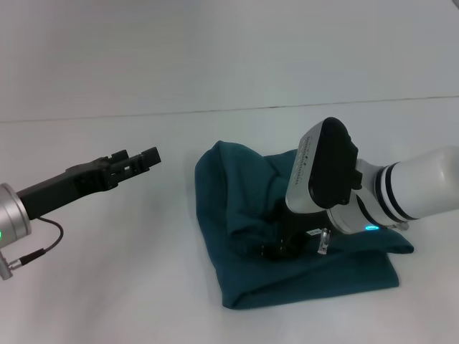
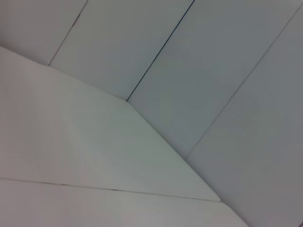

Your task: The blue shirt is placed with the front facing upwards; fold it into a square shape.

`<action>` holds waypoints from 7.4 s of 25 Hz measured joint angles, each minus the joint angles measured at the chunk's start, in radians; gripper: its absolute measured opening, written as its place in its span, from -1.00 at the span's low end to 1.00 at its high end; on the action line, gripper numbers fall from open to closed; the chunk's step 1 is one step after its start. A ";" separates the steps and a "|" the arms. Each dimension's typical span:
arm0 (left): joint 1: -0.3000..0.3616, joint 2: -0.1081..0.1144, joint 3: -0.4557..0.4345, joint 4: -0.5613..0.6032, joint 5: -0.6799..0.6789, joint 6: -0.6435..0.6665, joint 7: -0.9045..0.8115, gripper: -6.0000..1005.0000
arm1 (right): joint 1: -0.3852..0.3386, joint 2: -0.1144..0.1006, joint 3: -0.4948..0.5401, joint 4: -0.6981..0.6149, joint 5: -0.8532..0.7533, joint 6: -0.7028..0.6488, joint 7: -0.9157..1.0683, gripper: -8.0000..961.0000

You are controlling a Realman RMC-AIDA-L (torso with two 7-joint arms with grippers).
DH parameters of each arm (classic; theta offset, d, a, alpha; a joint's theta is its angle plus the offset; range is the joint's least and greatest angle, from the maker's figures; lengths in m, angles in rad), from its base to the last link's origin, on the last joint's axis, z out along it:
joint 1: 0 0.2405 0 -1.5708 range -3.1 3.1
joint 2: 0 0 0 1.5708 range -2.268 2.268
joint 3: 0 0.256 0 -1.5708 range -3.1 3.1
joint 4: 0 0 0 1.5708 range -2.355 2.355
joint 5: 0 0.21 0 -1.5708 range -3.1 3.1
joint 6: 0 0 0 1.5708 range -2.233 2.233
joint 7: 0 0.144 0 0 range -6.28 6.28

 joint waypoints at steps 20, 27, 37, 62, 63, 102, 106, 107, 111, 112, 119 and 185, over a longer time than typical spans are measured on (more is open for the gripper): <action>-0.003 0.000 -0.007 0.000 -0.003 0.000 0.000 0.86 | 0.007 0.002 -0.038 0.002 -0.036 0.025 0.007 0.25; -0.005 0.000 -0.007 0.000 -0.014 0.000 0.003 0.86 | 0.019 0.002 -0.066 -0.001 -0.087 0.030 0.055 -0.23; -0.005 0.000 -0.010 0.000 -0.016 0.000 0.007 0.85 | 0.000 -0.001 -0.034 -0.067 -0.083 0.014 0.071 -0.41; -0.005 0.002 -0.012 0.000 -0.028 -0.002 0.009 0.85 | 0.000 -0.002 0.024 -0.097 -0.081 -0.032 0.105 -0.65; -0.005 0.002 -0.012 0.000 -0.028 -0.002 0.009 0.85 | 0.000 -0.001 0.024 -0.097 -0.081 -0.032 0.106 -0.65; -0.002 0.002 -0.013 0.000 -0.028 -0.001 0.009 0.85 | 0.006 0.002 -0.061 -0.087 -0.089 -0.047 0.132 -0.31; -0.002 0.002 -0.013 0.000 -0.028 0.001 0.010 0.85 | 0.009 0.002 -0.065 -0.087 -0.090 -0.046 0.141 -0.29; -0.002 0.002 -0.013 0.000 -0.028 0.001 0.010 0.85 | 0.010 0.002 -0.065 -0.087 -0.090 -0.046 0.144 -0.28; -0.004 0.002 -0.013 0.000 -0.028 0.002 0.010 0.85 | 0.010 0.002 -0.068 -0.087 -0.095 -0.042 0.145 -0.18; -0.004 0.002 -0.013 0.000 -0.028 0.002 0.010 0.85 | 0.010 0.002 -0.068 -0.087 -0.095 -0.042 0.145 -0.16; -0.005 0.002 -0.013 0.000 -0.028 0.002 0.011 0.85 | 0.012 0.005 -0.091 -0.087 -0.123 -0.014 0.151 0.02; -0.006 0.002 -0.023 0.000 -0.028 -0.002 0.011 0.85 | 0.003 0.005 -0.091 -0.151 -0.163 0.012 0.228 -0.75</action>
